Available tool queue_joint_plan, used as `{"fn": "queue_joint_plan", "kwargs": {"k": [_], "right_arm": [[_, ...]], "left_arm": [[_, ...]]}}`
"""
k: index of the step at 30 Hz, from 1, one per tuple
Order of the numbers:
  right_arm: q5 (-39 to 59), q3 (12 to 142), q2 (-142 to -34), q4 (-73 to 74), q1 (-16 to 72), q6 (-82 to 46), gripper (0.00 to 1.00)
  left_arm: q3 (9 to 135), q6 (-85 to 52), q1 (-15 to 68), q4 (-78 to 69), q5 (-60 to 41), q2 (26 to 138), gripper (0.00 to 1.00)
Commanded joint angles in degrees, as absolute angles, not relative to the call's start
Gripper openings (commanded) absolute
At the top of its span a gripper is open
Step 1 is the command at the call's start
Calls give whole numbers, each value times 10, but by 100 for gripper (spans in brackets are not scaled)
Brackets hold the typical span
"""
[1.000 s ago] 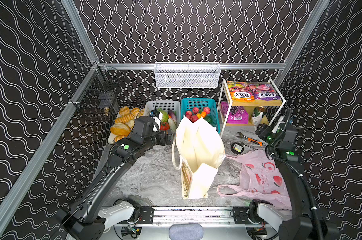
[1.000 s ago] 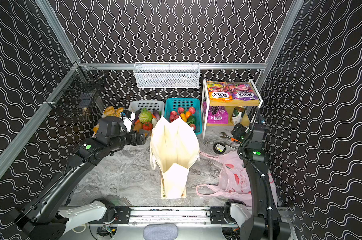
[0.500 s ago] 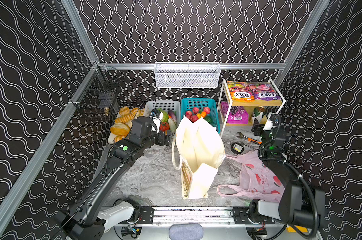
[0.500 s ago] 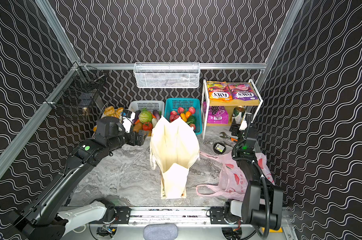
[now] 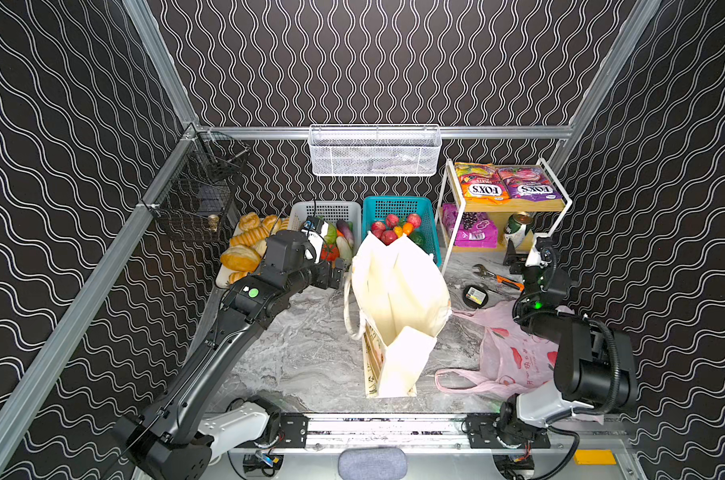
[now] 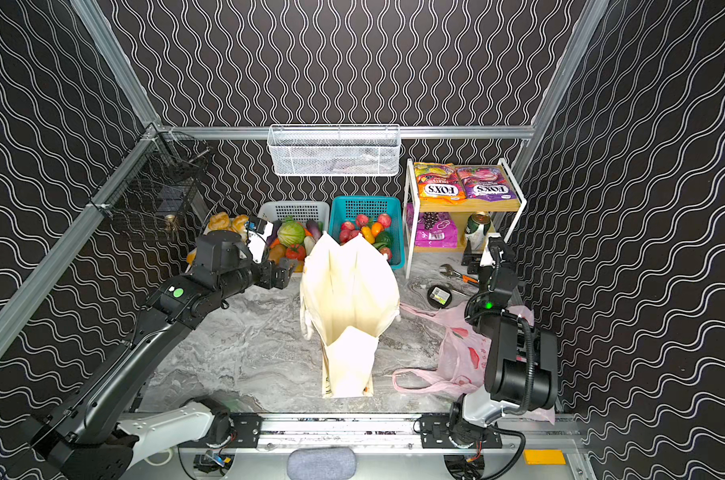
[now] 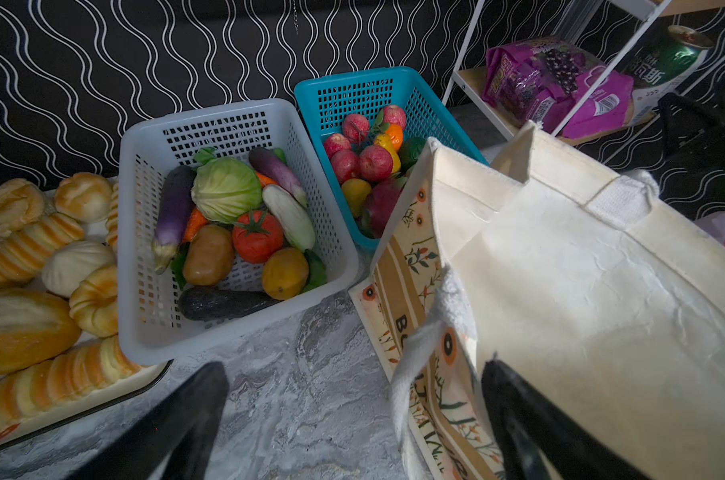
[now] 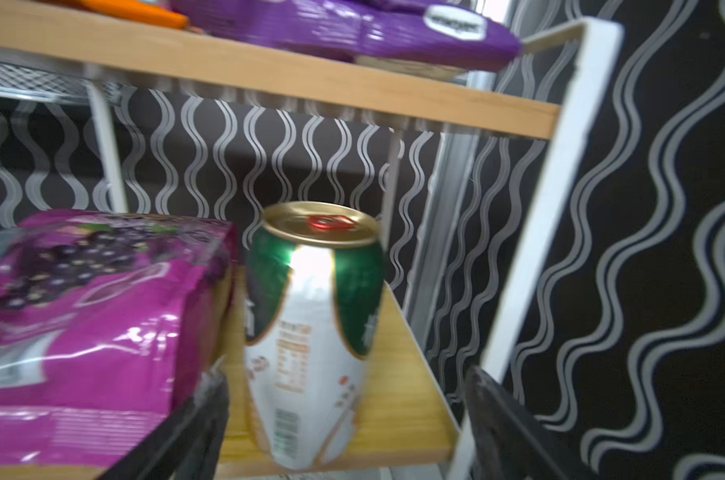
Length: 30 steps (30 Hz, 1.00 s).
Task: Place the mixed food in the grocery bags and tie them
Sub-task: 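Release the tote and reach the right gripper to the green beer can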
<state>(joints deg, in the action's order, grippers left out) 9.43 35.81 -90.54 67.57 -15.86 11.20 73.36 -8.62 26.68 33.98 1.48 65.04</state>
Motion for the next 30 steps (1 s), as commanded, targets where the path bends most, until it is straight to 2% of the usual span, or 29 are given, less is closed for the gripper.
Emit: {"fn": "queue_joint_plan", "kwargs": {"k": [1,9,19,30], "right_arm": [[131,367,-923,739,-162,127,90],[165,398,-961,728,-162,103,89],[142,434,-1037,740,-163,64,91],[173,473,-1061,726,-162,54,88]], "left_arm": [[736,-76,266,336,32,649,99],[742,-77,265,334,38,649,99],[769,-74,265,353,42,660,99],[787,-70,265,354,47,673,99]]}}
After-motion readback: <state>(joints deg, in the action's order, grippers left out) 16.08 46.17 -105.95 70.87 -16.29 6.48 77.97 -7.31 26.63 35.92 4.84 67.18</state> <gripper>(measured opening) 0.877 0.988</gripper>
